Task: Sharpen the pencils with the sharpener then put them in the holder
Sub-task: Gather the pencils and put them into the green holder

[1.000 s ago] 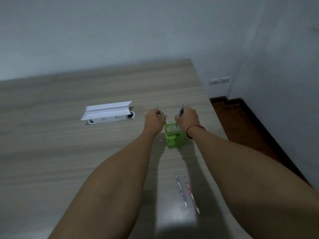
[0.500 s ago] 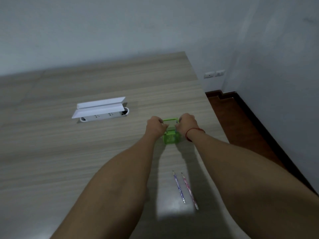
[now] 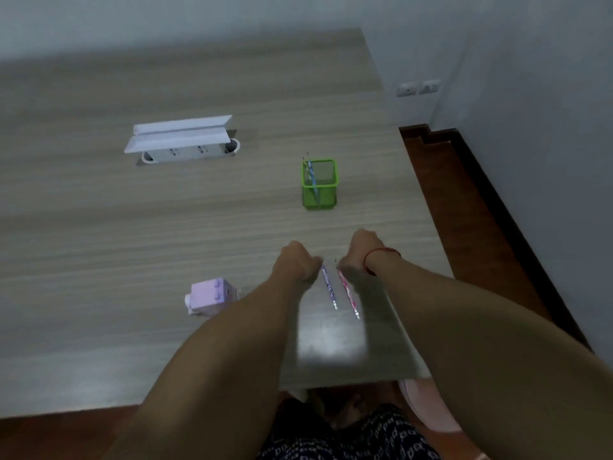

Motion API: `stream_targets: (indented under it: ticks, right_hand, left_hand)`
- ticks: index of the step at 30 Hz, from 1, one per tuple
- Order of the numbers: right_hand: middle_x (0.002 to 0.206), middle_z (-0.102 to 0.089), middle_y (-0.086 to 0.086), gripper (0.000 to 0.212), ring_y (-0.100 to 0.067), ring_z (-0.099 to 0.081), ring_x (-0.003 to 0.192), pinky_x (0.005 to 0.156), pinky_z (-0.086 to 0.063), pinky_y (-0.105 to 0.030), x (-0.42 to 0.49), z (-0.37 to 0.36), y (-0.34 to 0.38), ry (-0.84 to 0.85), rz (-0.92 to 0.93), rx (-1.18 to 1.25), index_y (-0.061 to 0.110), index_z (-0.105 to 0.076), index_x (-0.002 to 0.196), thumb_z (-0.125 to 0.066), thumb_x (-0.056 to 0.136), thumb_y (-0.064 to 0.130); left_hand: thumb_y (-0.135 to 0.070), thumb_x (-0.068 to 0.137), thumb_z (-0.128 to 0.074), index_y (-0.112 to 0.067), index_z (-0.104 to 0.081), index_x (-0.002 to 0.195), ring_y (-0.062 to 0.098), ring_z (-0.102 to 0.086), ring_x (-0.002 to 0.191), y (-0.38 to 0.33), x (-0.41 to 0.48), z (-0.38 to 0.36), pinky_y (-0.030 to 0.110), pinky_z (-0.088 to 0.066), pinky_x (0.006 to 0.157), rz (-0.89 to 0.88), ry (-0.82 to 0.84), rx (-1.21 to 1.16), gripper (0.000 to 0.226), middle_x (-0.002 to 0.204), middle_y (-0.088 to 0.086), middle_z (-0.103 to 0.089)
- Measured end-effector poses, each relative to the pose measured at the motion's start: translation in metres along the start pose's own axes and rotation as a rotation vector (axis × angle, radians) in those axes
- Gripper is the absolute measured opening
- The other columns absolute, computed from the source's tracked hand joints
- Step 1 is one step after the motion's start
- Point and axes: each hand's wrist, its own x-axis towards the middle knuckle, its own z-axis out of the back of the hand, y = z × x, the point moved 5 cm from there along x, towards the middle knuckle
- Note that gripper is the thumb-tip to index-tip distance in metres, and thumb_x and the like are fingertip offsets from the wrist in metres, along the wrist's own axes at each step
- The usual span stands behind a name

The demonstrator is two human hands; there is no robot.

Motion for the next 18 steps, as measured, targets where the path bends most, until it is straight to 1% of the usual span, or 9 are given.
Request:
stream_targets:
  ticks: [2,4,7,9,11,13,14,16,18]
  right_hand:
    - [0.115,-0.067,-0.019,0.061,-0.029,-0.067,0.106,0.081,-0.053,-0.029,-0.009,-0.014,-0.008,0.077,-0.009,-0.054,-0.001,-0.064,0.109,-0.083,0.063,0.033]
    - [0.109,-0.069,-0.017,0.059,-0.028,-0.069,0.101,0.074,-0.051,-0.027,-0.014,-0.025,-0.011,0.134,-0.009,-0.082,-0.001,-0.066,0.106,-0.085,0.061,0.032]
    - [0.089,-0.069,-0.014,0.032,-0.026,-0.071,0.083,0.067,-0.052,-0.025,-0.018,-0.034,-0.009,0.179,0.008,-0.099,0.003,-0.069,0.088,-0.08,0.066,0.023]
    - [0.082,-0.071,-0.013,0.015,-0.025,-0.066,0.069,0.066,-0.057,-0.027,-0.02,-0.038,-0.004,0.206,0.027,-0.125,0.003,-0.068,0.072,-0.075,0.067,0.016]
    - [0.081,-0.071,-0.013,0.014,-0.027,-0.065,0.068,0.067,-0.058,-0.029,-0.023,-0.042,0.0,0.213,0.04,-0.141,0.008,-0.062,0.06,-0.07,0.069,0.014]
    - [0.085,-0.071,-0.014,0.012,-0.03,-0.07,0.077,0.068,-0.057,-0.029,-0.023,-0.046,0.0,0.195,0.047,-0.115,0.007,-0.066,0.069,-0.066,0.073,0.019]
    - [0.09,-0.072,-0.015,0.017,-0.031,-0.071,0.083,0.07,-0.056,-0.03,-0.022,-0.047,-0.001,0.182,0.045,-0.09,0.006,-0.068,0.077,-0.065,0.075,0.023]
    - [0.099,-0.072,-0.018,0.024,-0.032,-0.071,0.09,0.076,-0.056,-0.032,-0.018,-0.04,0.001,0.149,0.053,-0.043,0.005,-0.065,0.082,-0.064,0.08,0.029]
    - [0.106,-0.07,-0.019,0.03,-0.032,-0.068,0.097,0.08,-0.053,-0.031,-0.014,-0.022,0.007,0.099,0.075,-0.01,0.002,-0.066,0.09,-0.064,0.082,0.031]
  left_hand:
    - [-0.055,0.073,-0.068,0.002,-0.065,0.102,0.034,-0.065,0.101,0.005,-0.006,-0.016,0.037,-0.053,0.084,-0.001,0.031,0.039,0.064,0.109,0.022,-0.067]
    - [-0.054,0.071,-0.071,0.002,-0.061,0.106,0.034,-0.063,0.105,0.006,-0.012,-0.023,0.036,-0.051,0.084,0.004,0.025,0.065,0.066,0.114,0.021,-0.064]
    - [-0.044,0.074,-0.074,0.001,-0.057,0.112,0.033,-0.062,0.107,0.002,-0.018,-0.021,0.033,-0.051,0.082,0.013,0.057,0.117,0.061,0.116,0.02,-0.061]
    - [-0.028,0.074,-0.073,0.0,-0.065,0.093,0.029,-0.069,0.083,-0.002,-0.022,-0.018,0.029,-0.055,0.068,0.019,0.154,0.15,0.035,0.097,0.021,-0.068]
    - [-0.013,0.068,-0.069,-0.001,-0.068,0.069,0.026,-0.065,0.055,-0.002,-0.027,-0.019,0.035,-0.061,0.061,0.057,0.242,0.142,0.012,0.068,0.018,-0.066]
    - [-0.009,0.065,-0.065,0.001,-0.07,0.067,0.028,-0.065,0.053,0.0,-0.028,-0.019,0.046,-0.061,0.065,0.066,0.257,0.102,0.012,0.061,0.018,-0.065]
    - [-0.011,0.067,-0.064,0.003,-0.07,0.071,0.029,-0.067,0.058,0.002,-0.026,-0.018,0.044,-0.062,0.067,0.048,0.229,0.085,0.015,0.065,0.019,-0.066]
    - [-0.019,0.071,-0.064,0.003,-0.069,0.079,0.029,-0.069,0.069,0.0,-0.022,-0.008,0.031,-0.06,0.066,-0.001,0.144,0.076,0.023,0.075,0.019,-0.067]
    - [-0.025,0.075,-0.062,-0.002,-0.062,0.07,0.028,-0.065,0.072,-0.006,-0.017,0.011,0.026,-0.049,0.061,-0.047,0.043,0.097,0.023,0.076,0.016,-0.063]
